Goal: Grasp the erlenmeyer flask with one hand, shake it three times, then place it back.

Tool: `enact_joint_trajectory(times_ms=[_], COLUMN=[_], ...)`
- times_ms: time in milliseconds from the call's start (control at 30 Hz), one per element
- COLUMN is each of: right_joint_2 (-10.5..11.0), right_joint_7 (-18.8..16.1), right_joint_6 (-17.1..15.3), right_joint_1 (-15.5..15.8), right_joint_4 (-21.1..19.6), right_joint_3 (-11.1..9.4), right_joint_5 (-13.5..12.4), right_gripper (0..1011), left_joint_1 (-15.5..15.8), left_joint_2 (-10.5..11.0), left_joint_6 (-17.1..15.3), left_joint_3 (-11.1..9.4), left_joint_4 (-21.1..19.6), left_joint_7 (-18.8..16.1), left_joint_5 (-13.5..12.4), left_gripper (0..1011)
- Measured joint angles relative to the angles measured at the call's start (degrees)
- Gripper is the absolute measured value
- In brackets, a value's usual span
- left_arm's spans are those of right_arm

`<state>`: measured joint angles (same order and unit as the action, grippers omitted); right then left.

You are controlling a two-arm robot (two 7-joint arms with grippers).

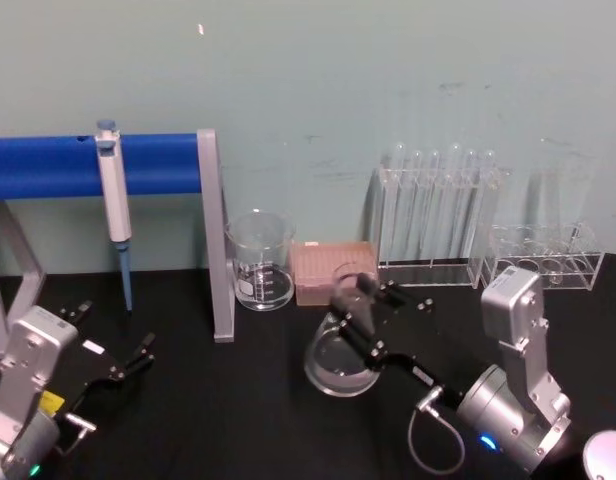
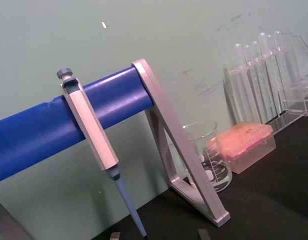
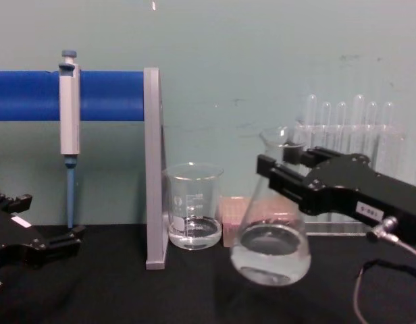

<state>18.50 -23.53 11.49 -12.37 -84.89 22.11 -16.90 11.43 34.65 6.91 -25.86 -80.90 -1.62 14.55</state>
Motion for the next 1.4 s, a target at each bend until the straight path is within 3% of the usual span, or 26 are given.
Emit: enact_joint_trajectory(times_ms=[533, 900, 1200, 1400], right_joint_2=[-2.7, -4.9, -5.7, -6.0], right_joint_7=[11.9, 18.4, 18.4, 15.7], right_joint_6=[-1.2, -3.5, -4.0, -4.1], right_joint_1=[2.3, 3.9, 4.4, 4.5], right_joint_4=[-0.6, -1.4, -1.7, -1.8], right_joint_3=[-7.0, -12.1, -13.5, -13.5], right_joint_5=[6.0, 8.6, 9.3, 9.5], right_gripper=[451, 451, 451, 451], left_joint_1=[0.0, 0.0, 0.0, 0.0], left_joint_2=[0.0, 0.0, 0.0, 0.0], left_joint_6=[0.0, 0.0, 0.0, 0.0], left_joint_3=[0.0, 0.0, 0.0, 0.0], left_joint_4=[0.0, 0.0, 0.0, 0.0], left_joint_7=[0.0, 0.0, 0.0, 0.0], left_joint_5=[0.0, 0.0, 0.0, 0.0], left_gripper=[1001, 1001, 1001, 1001])
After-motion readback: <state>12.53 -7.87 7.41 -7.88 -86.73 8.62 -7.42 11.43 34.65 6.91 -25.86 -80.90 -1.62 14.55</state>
